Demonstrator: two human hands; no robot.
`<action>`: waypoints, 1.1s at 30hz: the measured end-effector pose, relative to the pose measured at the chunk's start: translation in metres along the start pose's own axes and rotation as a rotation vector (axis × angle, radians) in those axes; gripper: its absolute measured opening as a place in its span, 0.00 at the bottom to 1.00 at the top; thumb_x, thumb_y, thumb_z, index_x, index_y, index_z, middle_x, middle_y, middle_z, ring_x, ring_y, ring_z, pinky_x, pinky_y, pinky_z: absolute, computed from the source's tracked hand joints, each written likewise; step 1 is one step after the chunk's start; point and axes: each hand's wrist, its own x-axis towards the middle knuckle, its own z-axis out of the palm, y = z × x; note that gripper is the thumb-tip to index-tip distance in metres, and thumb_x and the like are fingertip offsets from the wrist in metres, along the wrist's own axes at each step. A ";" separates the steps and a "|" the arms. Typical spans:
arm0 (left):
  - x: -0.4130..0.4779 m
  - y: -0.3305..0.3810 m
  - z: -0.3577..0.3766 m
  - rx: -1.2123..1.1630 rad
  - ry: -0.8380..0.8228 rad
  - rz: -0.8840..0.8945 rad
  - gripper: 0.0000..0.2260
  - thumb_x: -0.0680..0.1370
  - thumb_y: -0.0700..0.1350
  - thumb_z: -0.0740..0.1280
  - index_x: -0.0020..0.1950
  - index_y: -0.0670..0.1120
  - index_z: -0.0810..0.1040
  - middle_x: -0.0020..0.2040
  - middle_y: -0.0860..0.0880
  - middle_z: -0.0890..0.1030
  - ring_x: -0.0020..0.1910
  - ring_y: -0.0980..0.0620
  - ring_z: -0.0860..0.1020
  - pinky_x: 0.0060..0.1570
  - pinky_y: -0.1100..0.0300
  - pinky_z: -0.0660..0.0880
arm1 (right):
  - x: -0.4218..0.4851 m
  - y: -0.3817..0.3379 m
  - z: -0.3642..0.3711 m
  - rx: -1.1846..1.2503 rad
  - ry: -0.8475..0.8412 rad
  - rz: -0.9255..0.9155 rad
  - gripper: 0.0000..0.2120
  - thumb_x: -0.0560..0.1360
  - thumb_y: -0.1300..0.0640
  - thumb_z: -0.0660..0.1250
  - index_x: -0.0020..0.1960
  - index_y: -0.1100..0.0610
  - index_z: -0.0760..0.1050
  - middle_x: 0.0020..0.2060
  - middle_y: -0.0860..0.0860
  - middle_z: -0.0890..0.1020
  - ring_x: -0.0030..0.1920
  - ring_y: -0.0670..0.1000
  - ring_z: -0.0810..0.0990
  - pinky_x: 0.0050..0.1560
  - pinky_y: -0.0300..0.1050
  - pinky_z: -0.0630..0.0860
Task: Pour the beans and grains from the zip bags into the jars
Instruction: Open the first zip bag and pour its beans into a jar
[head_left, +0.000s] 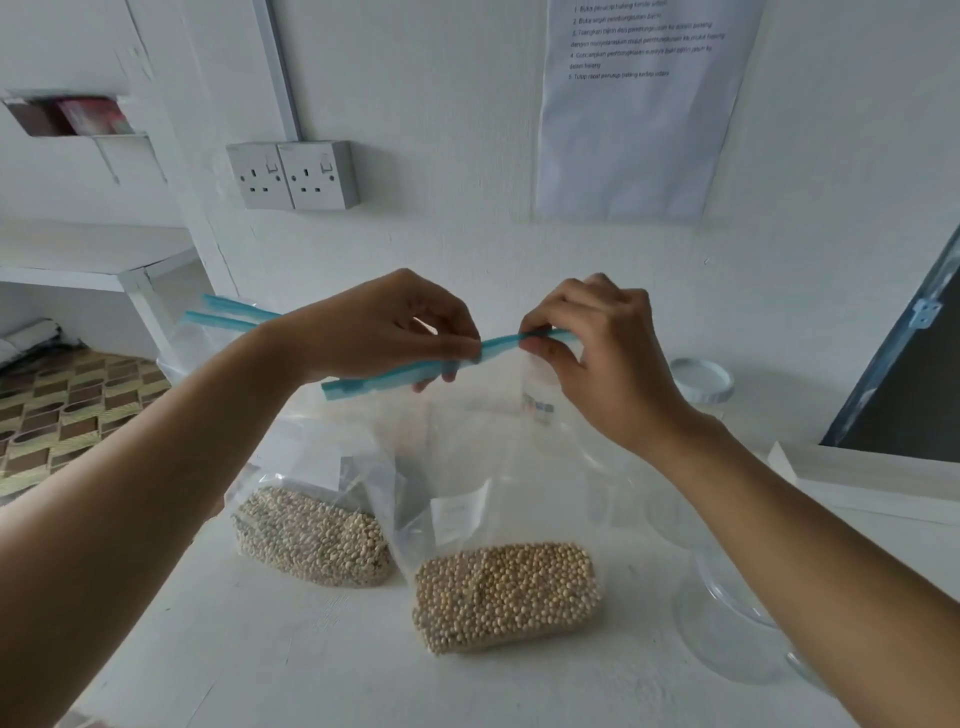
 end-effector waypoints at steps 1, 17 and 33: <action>-0.001 0.001 -0.001 -0.013 0.013 0.005 0.08 0.81 0.46 0.69 0.52 0.44 0.85 0.40 0.50 0.85 0.34 0.51 0.80 0.43 0.60 0.80 | 0.004 0.000 0.001 -0.005 0.014 -0.006 0.04 0.75 0.58 0.75 0.49 0.54 0.83 0.44 0.46 0.83 0.48 0.51 0.77 0.50 0.51 0.67; -0.008 0.019 0.083 -0.866 0.132 -0.203 0.10 0.83 0.39 0.63 0.45 0.38 0.80 0.37 0.43 0.79 0.31 0.47 0.79 0.37 0.60 0.79 | -0.041 -0.029 -0.001 0.806 0.055 0.756 0.15 0.80 0.49 0.69 0.47 0.62 0.78 0.38 0.55 0.80 0.32 0.53 0.79 0.34 0.49 0.76; -0.010 0.018 0.092 -0.541 0.260 -0.212 0.08 0.77 0.42 0.74 0.44 0.37 0.82 0.37 0.42 0.86 0.33 0.51 0.83 0.41 0.58 0.75 | -0.030 -0.029 -0.012 1.200 -0.279 0.918 0.09 0.76 0.57 0.72 0.47 0.64 0.82 0.45 0.64 0.85 0.41 0.61 0.85 0.46 0.54 0.83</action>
